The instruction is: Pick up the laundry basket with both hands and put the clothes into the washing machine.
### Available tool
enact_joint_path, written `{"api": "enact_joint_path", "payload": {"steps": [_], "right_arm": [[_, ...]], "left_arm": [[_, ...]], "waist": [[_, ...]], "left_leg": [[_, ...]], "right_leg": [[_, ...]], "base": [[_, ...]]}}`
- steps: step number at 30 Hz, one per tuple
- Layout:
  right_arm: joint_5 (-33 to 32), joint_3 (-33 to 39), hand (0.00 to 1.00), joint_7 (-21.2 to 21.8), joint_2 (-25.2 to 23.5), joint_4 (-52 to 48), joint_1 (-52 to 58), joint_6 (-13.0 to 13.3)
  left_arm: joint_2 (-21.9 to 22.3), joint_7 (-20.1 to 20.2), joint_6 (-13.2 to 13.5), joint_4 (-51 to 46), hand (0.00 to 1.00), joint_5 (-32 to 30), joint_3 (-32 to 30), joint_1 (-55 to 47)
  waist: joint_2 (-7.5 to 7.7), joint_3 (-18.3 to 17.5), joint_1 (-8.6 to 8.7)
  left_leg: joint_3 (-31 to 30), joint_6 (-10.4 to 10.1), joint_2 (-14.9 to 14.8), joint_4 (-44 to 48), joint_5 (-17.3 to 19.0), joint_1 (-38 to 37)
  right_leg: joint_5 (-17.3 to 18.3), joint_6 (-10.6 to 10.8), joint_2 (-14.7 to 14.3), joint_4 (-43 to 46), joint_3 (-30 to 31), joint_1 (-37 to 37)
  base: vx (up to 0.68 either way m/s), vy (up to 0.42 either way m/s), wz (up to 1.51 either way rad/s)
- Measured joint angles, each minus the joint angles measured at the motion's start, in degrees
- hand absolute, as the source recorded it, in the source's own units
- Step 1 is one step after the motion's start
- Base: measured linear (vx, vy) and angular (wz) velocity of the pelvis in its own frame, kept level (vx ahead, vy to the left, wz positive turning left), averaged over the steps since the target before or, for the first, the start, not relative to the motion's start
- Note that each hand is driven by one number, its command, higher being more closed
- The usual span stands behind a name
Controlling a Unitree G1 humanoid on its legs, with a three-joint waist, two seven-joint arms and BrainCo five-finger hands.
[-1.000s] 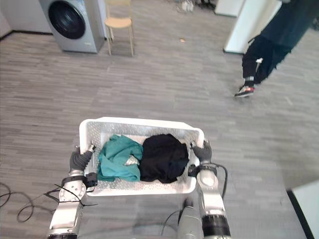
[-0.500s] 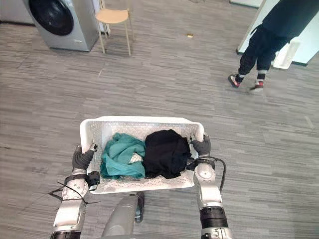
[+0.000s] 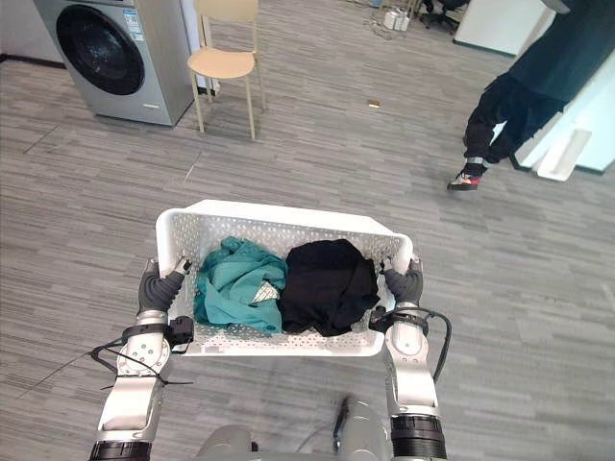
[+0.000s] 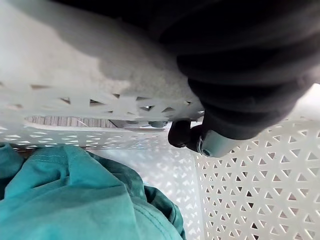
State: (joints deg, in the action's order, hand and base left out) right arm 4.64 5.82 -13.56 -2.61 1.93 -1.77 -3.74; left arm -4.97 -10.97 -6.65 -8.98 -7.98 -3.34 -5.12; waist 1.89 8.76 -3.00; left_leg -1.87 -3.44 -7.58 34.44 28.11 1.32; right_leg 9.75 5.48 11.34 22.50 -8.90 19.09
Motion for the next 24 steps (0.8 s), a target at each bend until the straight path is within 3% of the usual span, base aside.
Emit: {"api": "enact_joint_path", "payload": {"steps": [1, 2, 3, 4, 5, 6, 7, 8, 10, 11, 12, 13, 14, 15, 16, 17, 18, 24], "right_arm": [[0.0, -0.1, 1.0, 0.0, -0.5, 0.0, 0.8, -0.3], [0.0, -0.4, 1.0, 0.0, -1.6, 0.0, 2.4, -0.4], [0.0, -0.5, 1.0, 0.0, -1.7, -0.4, 2.9, -0.4], [0.0, -1.1, 1.0, 0.0, 0.0, -1.2, 3.4, -0.4], [0.0, -1.8, 1.0, 0.0, 0.7, -1.7, 3.1, -0.6], [-0.1, -2.2, 1.0, 0.0, 0.6, -2.1, 3.1, -0.7], [0.0, -2.2, 1.0, -0.3, 0.5, -2.3, 3.4, -0.8], [0.0, -1.6, 1.0, -0.5, 0.6, -2.3, 3.5, -0.9], [0.0, -1.1, 1.0, -0.9, 0.8, -2.4, 3.4, -0.9], [0.0, -1.1, 1.0, -0.9, 0.7, -2.6, 3.4, -0.9], [0.1, -1.1, 1.0, -1.0, 0.8, -2.5, 3.1, -0.8], [0.1, -1.1, 1.0, -1.0, 1.0, -2.3, 2.8, -0.4], [0.2, -1.0, 1.0, -1.0, 1.4, -0.8, 1.4, 0.0], [0.4, -1.1, 1.0, -1.0, 0.2, 1.3, 0.9, -0.1], [0.4, -1.1, 1.0, -1.0, -0.7, 1.3, 1.3, -0.2], [0.5, -0.7, 1.0, -1.0, -1.6, 0.9, 1.6, -0.1], [0.4, 0.5, 1.0, -0.4, -1.3, 0.6, 5.6, 1.1], [0.3, 0.6, 1.0, -0.4, -1.3, 0.7, 6.6, 1.6]], "left_arm": [[0.0, -0.3, -0.2, 1.0, 1.0, 0.0, 0.0, -0.1], [0.0, -0.5, -0.4, 1.3, 1.0, -0.2, -0.1, -1.1], [0.2, -0.5, -0.4, 1.2, 1.0, -0.5, 0.0, -1.3], [1.7, -0.4, -0.4, 1.1, 1.0, -0.5, 0.0, -2.0], [3.0, -0.4, -0.4, 0.7, 1.0, -0.4, -0.5, -3.2], [3.4, -0.4, -0.4, 0.6, 1.0, -0.4, -1.0, -3.8], [3.7, -0.4, -0.4, 0.6, 1.0, -0.4, -1.1, -4.1], [3.7, -0.3, -0.3, 0.5, 1.0, -0.4, -0.4, -3.9], [3.7, -0.2, -0.3, 0.5, 1.0, -0.4, 0.2, -3.9], [3.7, -0.2, -0.3, 0.5, 1.0, -0.4, 0.2, -3.9], [3.6, -0.2, 0.0, 0.5, 1.0, -0.4, 0.3, -3.8], [3.6, -0.3, 0.3, 0.5, 1.0, -0.4, 0.3, -3.8], [3.6, -0.4, 0.7, 0.6, 1.0, -0.1, 0.4, -3.9], [2.9, -0.7, 0.7, 0.8, 1.0, 0.2, 0.4, -4.5], [2.1, -0.7, 0.7, 0.8, 1.0, 0.2, 0.4, -4.9], [1.5, -0.8, 0.7, 0.6, 1.0, 0.2, 0.4, -4.9], [1.9, -0.6, 1.3, 3.3, 1.0, 0.4, 2.6, -4.6], [1.9, -0.4, 1.3, 3.3, 1.0, 0.4, 2.6, -4.6]], "waist": [[0.35, -0.2, 0.02], [0.73, -0.9, 0.03], [0.77, -1.4, 0.84], [-2.02, -2.0, 0.83], [-4.65, -2.5, -1.08], [-5.36, -2.5, -1.76], [-6.11, -2.9, -2.11], [-5.85, -2.7, -1.59], [-3.94, -2.2, -0.8], [-3.2, -2.3, -0.89], [-2.28, -2.4, -0.83], [-1.96, -2.6, -0.8], [-2.1, -2.6, -0.96], [-0.69, -2.8, -2.6], [-0.01, -3.4, -2.45], [0.71, -3.8, -1.08], [3.88, -7.3, 0.72], [3.64, -7.2, 0.71]], "left_leg": [[-0.2, -1.2, -1.5, -0.7, 1.2, -1.9], [0.6, -2.8, -3.8, -0.1, 1.5, -5.4], [0.3, -3.5, -5.3, 4.7, 0.6, -3.7], [0.2, 1.1, -10.4, 17.2, -3.9, 2.1], [0.5, 4.8, -14.1, 26.3, -13.4, 6.3], [0.1, 4.4, -15.1, 29.1, -19.4, 7.6], [-1.9, 1.8, -15.2, 33.4, -21.2, 10.9], [-2.2, -0.1, -14.3, 34.6, -18.9, 13.2], [-0.1, -1.1, -12.2, 29.1, -14.5, 15.0], [1.4, -1.4, -11.2, 23.7, -12.7, 15.0], [2.3, -1.7, -9.0, 12.5, -11.9, 14.9], [1.9, -1.7, -7.5, 5.3, -12.2, 14.7], [0.8, -1.7, -5.0, -6.4, -14.9, 14.3], [1.4, -2.1, -3.8, -8.6, -18.9, 11.5], [2.1, -1.9, -3.2, -9.6, -19.2, 10.2], [2.2, -1.7, -2.3, -10.0, -19.2, 9.5], [3.6, -1.2, 2.7, -19.4, -21.0, 4.4], [3.8, -1.2, 2.8, -20.0, -20.9, 4.4]], "right_leg": [[-0.4, -0.5, -0.5, -0.1, 0.8, -1.0], [-2.4, 0.2, -1.5, 3.0, -0.1, -2.3], [-3.6, 1.1, -1.9, 4.7, -1.6, -2.6], [-2.2, -0.5, -5.3, 7.7, -3.5, -3.2], [-0.7, -2.6, -9.4, 8.0, -2.2, -4.2], [-0.4, -3.5, -10.9, 7.4, -1.2, -4.9], [-0.2, -3.9, -12.3, 4.7, -0.8, -6.9], [-0.4, -4.2, -12.6, 1.9, -0.8, -9.2], [-0.9, -5.0, -12.4, -4.3, 0.4, -15.1], [-0.9, -5.1, -12.4, -6.8, 1.1, -17.5], [-0.9, -5.1, -11.9, -9.3, 1.2, -20.1], [-0.9, -5.0, -11.6, -9.9, 1.1, -20.8], [-0.9, -4.8, -11.6, -10.0, 1.3, -21.8], [-1.0, -4.0, -10.6, -9.9, 2.9, -23.0], [-1.2, -3.3, -10.1, -9.8, 3.0, -23.3], [-2.0, -2.0, -9.0, -9.4, 2.5, -23.8], [-7.5, 0.4, -3.5, -18.5, 2.5, -20.8], [-7.2, -0.1, -3.3, -18.5, 2.5, -20.5]], "base": [[0.65, -0.543, 0.6], [0.48, -0.415, 0.59], [0.68, -0.636, 0.58], [0.55, -0.457, -0.15], [0.51, -0.433, -0.69], [0.52, -0.3, -1.12], [0.52, -0.233, -0.63], [0.62, -0.264, -0.3], [0.51, -0.2, -0.09], [0.48, -0.106, -0.14], [0.46, -0.056, -0.09], [0.42, 0.043, -0.13], [0.44, 0.145, -0.64], [0.35, 0.134, -0.67], [0.35, 0.114, -0.33], [0.14, 0.025, 0.17], [0.14, 0.025, 0.22], [0.0, 0.0, 0.0]]}}
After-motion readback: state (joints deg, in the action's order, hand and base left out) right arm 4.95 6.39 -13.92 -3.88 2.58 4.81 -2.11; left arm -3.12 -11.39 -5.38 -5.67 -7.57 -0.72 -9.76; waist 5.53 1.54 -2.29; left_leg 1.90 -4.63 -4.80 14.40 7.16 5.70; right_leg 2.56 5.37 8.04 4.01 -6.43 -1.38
